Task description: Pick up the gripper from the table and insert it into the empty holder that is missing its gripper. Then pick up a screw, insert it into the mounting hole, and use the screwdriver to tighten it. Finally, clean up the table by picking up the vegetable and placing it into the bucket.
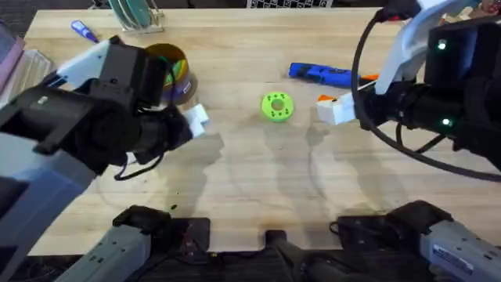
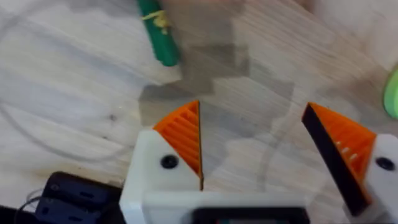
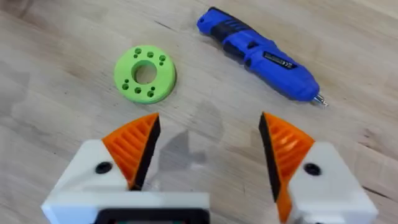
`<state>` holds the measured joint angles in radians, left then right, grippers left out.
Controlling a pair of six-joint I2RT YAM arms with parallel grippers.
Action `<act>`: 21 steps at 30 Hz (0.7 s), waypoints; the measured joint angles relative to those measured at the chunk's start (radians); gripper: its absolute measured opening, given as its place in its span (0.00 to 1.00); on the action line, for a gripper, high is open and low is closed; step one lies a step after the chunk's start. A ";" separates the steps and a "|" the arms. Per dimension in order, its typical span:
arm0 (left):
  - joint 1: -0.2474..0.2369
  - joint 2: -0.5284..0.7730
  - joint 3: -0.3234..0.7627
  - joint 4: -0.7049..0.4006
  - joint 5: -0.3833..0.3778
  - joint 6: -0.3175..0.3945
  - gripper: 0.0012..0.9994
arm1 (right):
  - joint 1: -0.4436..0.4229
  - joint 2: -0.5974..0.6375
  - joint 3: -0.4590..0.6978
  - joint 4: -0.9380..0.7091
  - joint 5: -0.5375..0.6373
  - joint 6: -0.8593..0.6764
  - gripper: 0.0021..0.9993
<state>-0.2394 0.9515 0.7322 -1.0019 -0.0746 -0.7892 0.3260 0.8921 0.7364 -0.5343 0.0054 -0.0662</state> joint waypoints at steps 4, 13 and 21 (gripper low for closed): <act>0.097 0.018 0.000 -0.001 -0.015 -0.007 0.99 | 0.000 0.000 0.000 -0.001 0.000 0.000 0.96; 0.284 0.097 0.000 0.103 -0.082 0.125 0.99 | 0.000 0.000 0.000 -0.002 0.000 0.000 0.96; 0.390 0.288 0.000 0.126 -0.089 0.218 0.99 | 0.000 0.000 0.000 -0.020 0.000 0.000 0.96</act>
<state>0.1502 1.2393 0.7322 -0.8757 -0.1634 -0.5708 0.3260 0.8921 0.7364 -0.5542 0.0051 -0.0658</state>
